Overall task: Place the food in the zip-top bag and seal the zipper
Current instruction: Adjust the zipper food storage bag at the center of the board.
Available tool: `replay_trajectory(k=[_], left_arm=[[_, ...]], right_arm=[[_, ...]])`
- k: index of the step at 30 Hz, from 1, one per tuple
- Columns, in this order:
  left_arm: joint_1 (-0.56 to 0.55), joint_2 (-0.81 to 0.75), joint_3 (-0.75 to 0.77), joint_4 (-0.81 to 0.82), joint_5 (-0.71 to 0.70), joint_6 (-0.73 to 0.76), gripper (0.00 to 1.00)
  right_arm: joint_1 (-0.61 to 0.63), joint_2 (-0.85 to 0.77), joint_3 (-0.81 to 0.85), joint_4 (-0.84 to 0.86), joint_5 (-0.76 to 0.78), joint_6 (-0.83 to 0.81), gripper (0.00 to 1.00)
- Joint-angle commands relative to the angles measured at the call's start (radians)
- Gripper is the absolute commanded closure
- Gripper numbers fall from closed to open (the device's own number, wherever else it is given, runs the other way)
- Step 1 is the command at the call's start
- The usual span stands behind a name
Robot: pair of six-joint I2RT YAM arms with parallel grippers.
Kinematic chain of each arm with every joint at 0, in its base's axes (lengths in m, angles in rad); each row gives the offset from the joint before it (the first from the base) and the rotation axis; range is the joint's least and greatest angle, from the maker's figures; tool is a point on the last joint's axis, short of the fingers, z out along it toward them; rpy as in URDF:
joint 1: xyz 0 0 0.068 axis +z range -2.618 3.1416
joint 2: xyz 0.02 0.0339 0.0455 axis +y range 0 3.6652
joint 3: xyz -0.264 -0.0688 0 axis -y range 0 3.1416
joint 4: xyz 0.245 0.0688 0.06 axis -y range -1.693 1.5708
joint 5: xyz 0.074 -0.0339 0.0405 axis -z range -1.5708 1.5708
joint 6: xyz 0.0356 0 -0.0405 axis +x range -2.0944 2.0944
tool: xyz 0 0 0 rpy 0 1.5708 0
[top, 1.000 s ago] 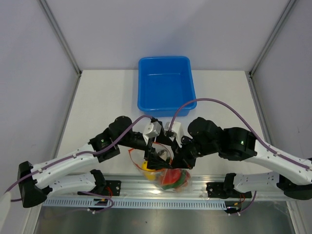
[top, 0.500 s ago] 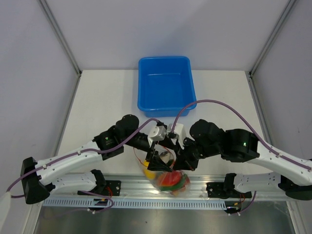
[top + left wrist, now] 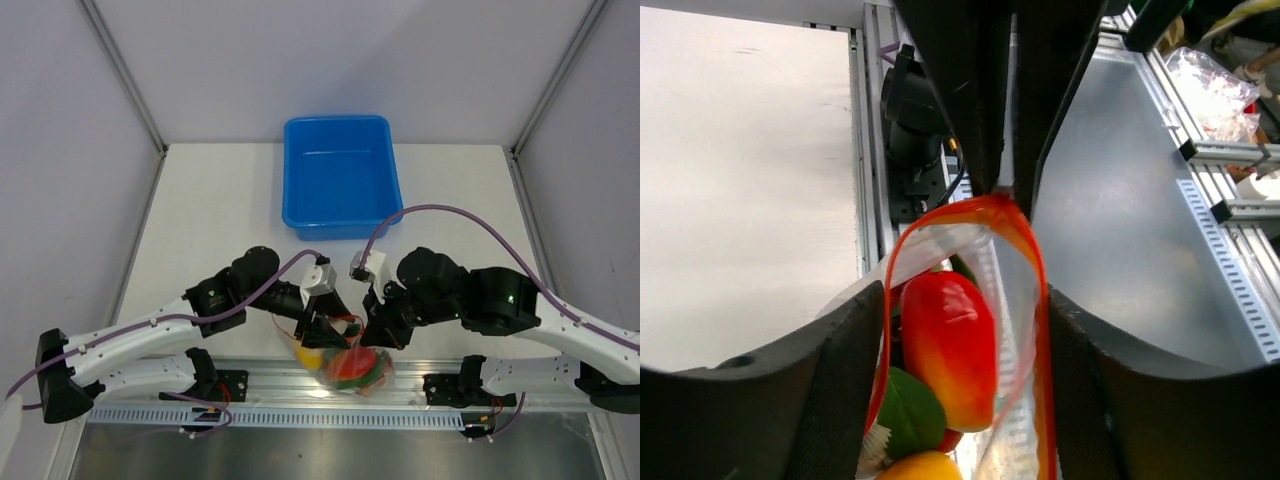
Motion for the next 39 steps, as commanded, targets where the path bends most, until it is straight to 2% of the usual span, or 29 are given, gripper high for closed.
replay_trajectory(k=[1, 3, 10, 11, 13, 14, 15, 18, 19, 24, 29, 36, 39], left_arm=[[-0.022, -0.029, -0.009, 0.039, -0.061, -0.038, 0.44], [-0.033, -0.021, 0.006, 0.017, -0.079, -0.039, 0.55], [-0.045, -0.023, 0.002, -0.057, -0.153, -0.065, 0.74], [-0.045, -0.032, -0.001, -0.066, -0.156, -0.068, 0.77], [-0.045, -0.044, -0.015, -0.07, -0.183, -0.083, 0.97], [-0.045, -0.05, -0.027, -0.073, -0.194, -0.09, 1.0], [-0.045, -0.059, -0.027, -0.076, -0.199, -0.094, 0.99], [-0.045, -0.063, -0.018, -0.096, -0.225, -0.126, 0.99], [-0.045, -0.063, -0.014, -0.103, -0.222, -0.139, 1.0], [-0.045, -0.064, 0.005, -0.102, -0.229, -0.186, 0.99], [-0.045, -0.023, 0.075, -0.158, -0.242, -0.242, 0.99], [-0.045, 0.019, 0.131, -0.208, -0.271, -0.274, 0.99], [-0.045, 0.022, 0.132, -0.213, -0.269, -0.277, 0.99]], right_arm=[[0.002, -0.014, -0.007, 0.027, 0.034, 0.036, 1.0], [-0.001, -0.016, -0.019, 0.038, 0.042, 0.05, 1.0], [-0.004, -0.047, -0.07, 0.093, 0.089, 0.093, 0.99], [-0.004, -0.059, -0.073, 0.095, 0.104, 0.096, 0.96], [-0.006, -0.07, -0.078, 0.095, 0.14, 0.11, 0.77], [-0.006, -0.073, -0.079, 0.084, 0.16, 0.114, 0.67], [-0.006, -0.085, -0.081, 0.078, 0.193, 0.119, 0.55], [-0.007, -0.123, -0.097, 0.063, 0.242, 0.137, 0.45], [-0.007, -0.137, -0.107, 0.064, 0.244, 0.142, 0.44], [-0.004, -0.214, -0.176, 0.116, 0.171, 0.153, 0.44], [0.038, -0.211, -0.183, 0.162, 0.174, 0.168, 0.45], [0.098, -0.117, -0.144, 0.178, 0.206, 0.148, 0.45], [0.105, -0.068, -0.13, 0.161, 0.268, 0.139, 0.46]])
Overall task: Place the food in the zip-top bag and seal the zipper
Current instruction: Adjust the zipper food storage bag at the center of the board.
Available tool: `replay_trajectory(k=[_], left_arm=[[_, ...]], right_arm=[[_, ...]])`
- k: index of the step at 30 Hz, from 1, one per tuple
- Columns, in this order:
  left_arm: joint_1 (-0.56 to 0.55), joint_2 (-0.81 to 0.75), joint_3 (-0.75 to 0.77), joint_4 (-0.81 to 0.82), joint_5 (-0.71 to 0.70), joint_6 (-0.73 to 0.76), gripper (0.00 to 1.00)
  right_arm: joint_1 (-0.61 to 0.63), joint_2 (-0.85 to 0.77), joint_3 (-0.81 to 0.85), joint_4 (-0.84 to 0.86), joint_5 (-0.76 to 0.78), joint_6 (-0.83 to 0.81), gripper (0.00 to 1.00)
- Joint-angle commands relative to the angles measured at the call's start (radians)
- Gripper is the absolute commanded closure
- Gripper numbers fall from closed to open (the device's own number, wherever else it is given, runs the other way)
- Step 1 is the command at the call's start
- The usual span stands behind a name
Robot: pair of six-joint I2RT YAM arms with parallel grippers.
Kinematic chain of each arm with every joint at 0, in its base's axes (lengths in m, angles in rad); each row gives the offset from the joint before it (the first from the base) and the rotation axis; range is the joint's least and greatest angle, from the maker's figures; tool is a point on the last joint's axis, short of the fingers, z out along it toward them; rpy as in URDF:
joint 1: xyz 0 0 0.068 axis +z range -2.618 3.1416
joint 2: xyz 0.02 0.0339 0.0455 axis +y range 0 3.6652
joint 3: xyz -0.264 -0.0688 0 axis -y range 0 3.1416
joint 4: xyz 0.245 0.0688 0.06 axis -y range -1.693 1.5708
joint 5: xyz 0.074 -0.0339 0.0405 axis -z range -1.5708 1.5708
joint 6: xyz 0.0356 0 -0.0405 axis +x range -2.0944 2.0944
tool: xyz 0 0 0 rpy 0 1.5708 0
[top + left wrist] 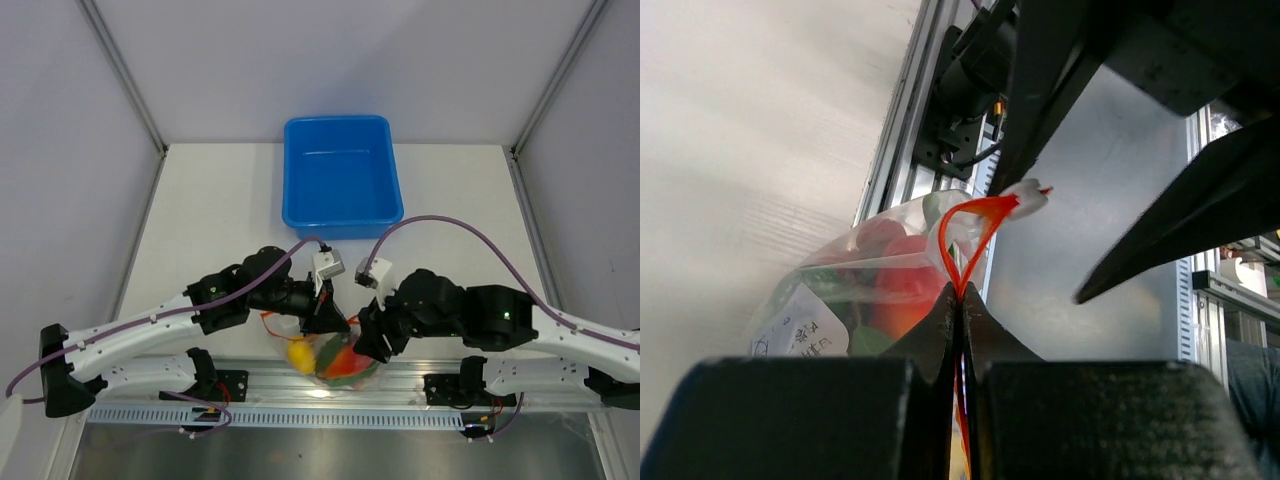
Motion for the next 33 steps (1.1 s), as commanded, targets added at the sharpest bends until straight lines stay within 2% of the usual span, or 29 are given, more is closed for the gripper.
replay_trajectory(k=[1, 6, 12, 13, 15, 19, 27, 32, 33], left_arm=[[-0.006, -0.003, 0.05, 0.007, -0.002, -0.032, 0.99], [-0.006, -0.02, 0.042, 0.003, 0.013, -0.03, 0.99], [-0.006, -0.067, 0.016, -0.022, 0.053, -0.013, 0.99], [-0.006, -0.072, 0.013, -0.025, 0.055, -0.01, 1.0], [-0.006, -0.08, 0.004, -0.036, 0.061, -0.004, 0.99], [-0.006, -0.087, 0.005, -0.057, 0.07, -0.001, 0.99], [-0.006, -0.08, 0.005, -0.105, 0.11, 0.022, 0.99], [-0.006, -0.087, -0.01, -0.123, 0.083, 0.011, 1.0], [-0.006, -0.089, -0.013, -0.125, 0.075, 0.005, 1.0]], right_arm=[[0.011, 0.038, 0.048, 0.01, 0.112, -0.017, 0.48], [0.013, 0.057, 0.058, 0.001, 0.183, -0.032, 0.56], [0.011, 0.031, 0.108, -0.054, 0.289, -0.074, 0.8], [0.011, 0.029, 0.114, -0.057, 0.278, -0.086, 0.9], [0.011, 0.025, 0.133, -0.062, 0.252, -0.132, 1.0], [-0.001, 0.055, 0.159, -0.076, 0.095, -0.201, 1.0], [-0.003, 0.147, 0.266, -0.166, -0.097, -0.333, 1.0], [-0.01, 0.17, 0.299, -0.172, -0.093, -0.352, 1.0], [-0.012, 0.164, 0.292, -0.165, -0.058, -0.342, 0.75]])
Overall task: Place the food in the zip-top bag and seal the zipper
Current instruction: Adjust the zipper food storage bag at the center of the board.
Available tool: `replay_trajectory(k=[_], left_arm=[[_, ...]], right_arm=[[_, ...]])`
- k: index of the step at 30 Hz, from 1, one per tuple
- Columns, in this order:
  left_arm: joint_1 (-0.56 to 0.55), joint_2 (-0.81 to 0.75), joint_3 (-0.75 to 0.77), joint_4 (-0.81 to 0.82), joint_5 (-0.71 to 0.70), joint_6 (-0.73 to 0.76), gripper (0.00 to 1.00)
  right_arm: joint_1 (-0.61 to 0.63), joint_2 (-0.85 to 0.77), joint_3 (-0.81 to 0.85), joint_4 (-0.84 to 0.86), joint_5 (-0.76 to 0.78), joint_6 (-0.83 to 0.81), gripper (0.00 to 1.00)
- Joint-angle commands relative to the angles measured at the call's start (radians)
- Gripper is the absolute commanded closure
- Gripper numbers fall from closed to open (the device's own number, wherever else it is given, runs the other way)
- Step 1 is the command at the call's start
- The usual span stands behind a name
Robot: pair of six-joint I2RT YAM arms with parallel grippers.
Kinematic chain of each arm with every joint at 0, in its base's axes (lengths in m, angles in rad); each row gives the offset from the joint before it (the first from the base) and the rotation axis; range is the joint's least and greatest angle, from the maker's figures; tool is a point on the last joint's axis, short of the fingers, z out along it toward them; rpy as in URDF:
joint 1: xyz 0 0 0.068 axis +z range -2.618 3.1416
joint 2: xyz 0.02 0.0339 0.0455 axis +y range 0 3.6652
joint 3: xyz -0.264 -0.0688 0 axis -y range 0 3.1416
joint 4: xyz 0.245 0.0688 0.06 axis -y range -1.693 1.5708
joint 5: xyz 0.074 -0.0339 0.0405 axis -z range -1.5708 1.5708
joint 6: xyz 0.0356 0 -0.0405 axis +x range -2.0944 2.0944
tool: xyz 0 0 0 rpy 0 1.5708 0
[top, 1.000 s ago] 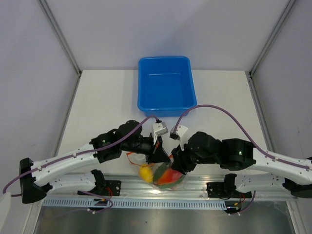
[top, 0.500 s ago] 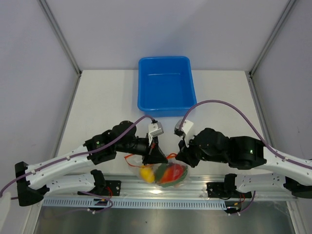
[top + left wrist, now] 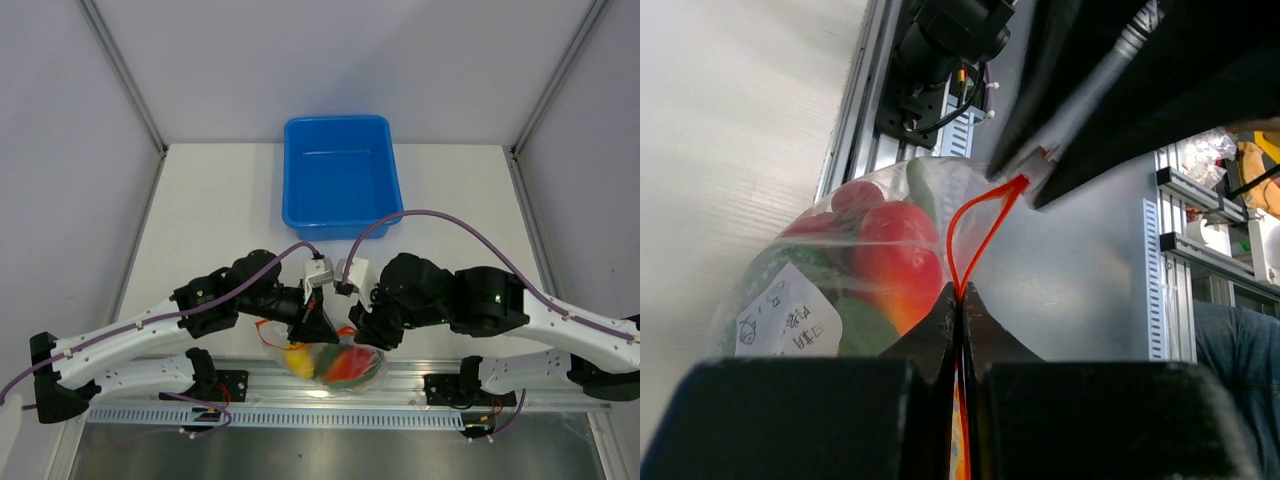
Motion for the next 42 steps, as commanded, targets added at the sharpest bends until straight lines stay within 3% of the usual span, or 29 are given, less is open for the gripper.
replay_trajectory(k=[1, 3, 6, 16, 21, 35, 37, 40, 41, 42], left_arm=[[-0.006, -0.023, -0.011, -0.032, -0.032, -0.005, 0.99], [-0.006, -0.039, -0.008, -0.047, -0.08, -0.054, 0.99], [-0.006, -0.048, 0.011, -0.07, -0.141, -0.142, 0.99], [-0.006, -0.057, 0.037, -0.05, -0.149, -0.188, 1.0], [-0.006, -0.048, 0.046, -0.036, -0.126, -0.197, 1.0], [-0.006, -0.048, 0.075, -0.059, -0.115, -0.193, 1.0], [-0.006, -0.045, 0.075, -0.056, -0.111, -0.193, 1.0], [-0.006, -0.04, 0.075, -0.047, -0.105, -0.196, 0.99], [-0.006, -0.042, 0.075, -0.047, -0.102, -0.196, 1.0], [-0.006, -0.042, 0.074, -0.047, -0.102, -0.196, 0.99]], right_arm=[[-0.009, -0.028, 0.019, 0.019, 0.024, -0.007, 0.63], [-0.013, -0.071, -0.013, 0.057, 0.064, 0.029, 0.49], [-0.018, -0.155, -0.09, 0.13, 0.134, 0.124, 0.42], [0.014, -0.415, -0.412, 0.394, 0.153, 0.332, 0.42], [0.04, -0.384, -0.447, 0.465, 0.23, 0.316, 0.43], [0.056, -0.347, -0.573, 0.646, 0.261, 0.239, 0.44], [0.056, -0.373, -0.605, 0.666, 0.268, 0.247, 0.46], [0.056, -0.41, -0.65, 0.697, 0.285, 0.257, 0.58], [0.056, -0.418, -0.659, 0.704, 0.291, 0.266, 0.78], [0.057, -0.427, -0.68, 0.712, 0.296, 0.27, 0.9]])
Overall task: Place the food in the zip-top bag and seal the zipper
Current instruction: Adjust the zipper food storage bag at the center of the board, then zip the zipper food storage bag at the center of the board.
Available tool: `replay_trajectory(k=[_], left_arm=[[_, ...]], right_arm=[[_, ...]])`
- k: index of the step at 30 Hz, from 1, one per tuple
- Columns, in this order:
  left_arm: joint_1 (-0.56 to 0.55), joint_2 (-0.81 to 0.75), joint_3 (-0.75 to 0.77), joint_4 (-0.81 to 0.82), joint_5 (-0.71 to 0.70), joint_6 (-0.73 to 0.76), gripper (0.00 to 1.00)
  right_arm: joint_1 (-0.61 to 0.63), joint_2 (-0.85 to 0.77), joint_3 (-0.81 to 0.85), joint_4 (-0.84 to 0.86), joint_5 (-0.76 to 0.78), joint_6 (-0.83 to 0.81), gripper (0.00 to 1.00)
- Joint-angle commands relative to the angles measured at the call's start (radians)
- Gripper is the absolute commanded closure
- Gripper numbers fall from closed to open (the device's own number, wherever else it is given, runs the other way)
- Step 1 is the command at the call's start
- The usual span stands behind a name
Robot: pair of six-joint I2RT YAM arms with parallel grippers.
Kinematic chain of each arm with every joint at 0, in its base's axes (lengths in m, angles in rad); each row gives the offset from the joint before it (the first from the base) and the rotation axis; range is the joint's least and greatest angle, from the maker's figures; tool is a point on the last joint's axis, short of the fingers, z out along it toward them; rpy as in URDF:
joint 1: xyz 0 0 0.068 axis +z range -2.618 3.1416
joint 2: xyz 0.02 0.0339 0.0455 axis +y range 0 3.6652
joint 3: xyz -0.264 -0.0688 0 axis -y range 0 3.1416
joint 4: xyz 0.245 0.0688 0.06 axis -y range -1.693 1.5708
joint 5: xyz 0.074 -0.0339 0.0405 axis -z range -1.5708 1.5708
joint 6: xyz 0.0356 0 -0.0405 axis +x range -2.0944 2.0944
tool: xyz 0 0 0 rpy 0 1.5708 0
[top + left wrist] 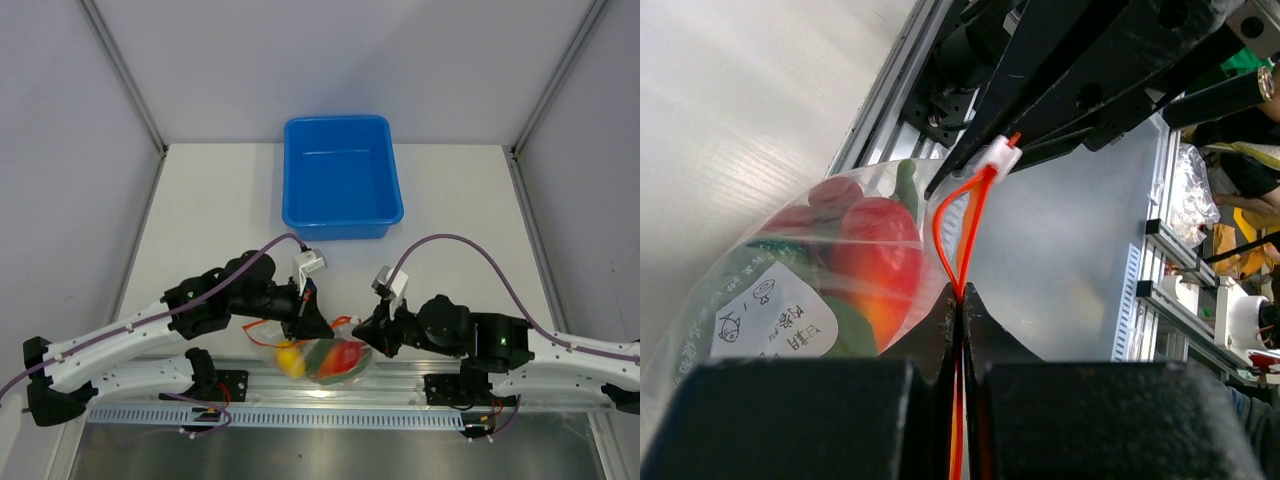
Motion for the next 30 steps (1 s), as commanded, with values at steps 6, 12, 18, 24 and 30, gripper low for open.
replay_trajectory(k=[6, 12, 18, 24, 30], left_arm=[[-0.004, -0.001, 0.042, 0.04, 0.041, -0.009, 0.99], [-0.004, -0.019, 0.027, 0.043, 0.026, 0.036, 0.63], [-0.004, 0.002, 0.068, 0.058, 0.032, 0.121, 0.37], [-0.004, 0.077, 0.097, 0.066, 0.069, 0.168, 0.37], [-0.009, 0.087, 0.068, 0.097, 0.093, 0.189, 0.37]], right_arm=[[0.006, -0.093, -0.066, 0.139, 0.034, 0.021, 1.0], [0.008, -0.097, -0.059, 0.149, -0.046, 0.004, 1.0], [0.006, -0.082, -0.045, 0.155, -0.127, -0.007, 1.0], [0.006, -0.044, -0.008, 0.143, -0.161, -0.009, 1.0], [0.005, -0.047, 0.004, 0.124, -0.15, 0.01, 1.0]])
